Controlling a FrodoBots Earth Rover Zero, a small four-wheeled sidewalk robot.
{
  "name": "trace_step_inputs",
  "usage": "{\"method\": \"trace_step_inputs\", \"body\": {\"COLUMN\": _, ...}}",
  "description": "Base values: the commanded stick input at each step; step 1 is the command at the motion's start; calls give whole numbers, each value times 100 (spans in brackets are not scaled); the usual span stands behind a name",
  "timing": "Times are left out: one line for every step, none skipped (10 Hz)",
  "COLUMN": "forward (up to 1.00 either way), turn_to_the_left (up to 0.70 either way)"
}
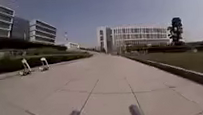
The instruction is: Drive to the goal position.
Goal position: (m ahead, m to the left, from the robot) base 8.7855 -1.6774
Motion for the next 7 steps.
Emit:
{"method": "trace_step_inputs", "body": {"forward": 70, "turn_to_the_left": 0}}
{"method": "trace_step_inputs", "body": {"forward": 70, "turn_to_the_left": 0}}
{"method": "trace_step_inputs", "body": {"forward": 70, "turn_to_the_left": 0}}
{"method": "trace_step_inputs", "body": {"forward": 70, "turn_to_the_left": 0}}
{"method": "trace_step_inputs", "body": {"forward": 70, "turn_to_the_left": 0}}
{"method": "trace_step_inputs", "body": {"forward": 70, "turn_to_the_left": 0}}
{"method": "trace_step_inputs", "body": {"forward": 70, "turn_to_the_left": 0}}
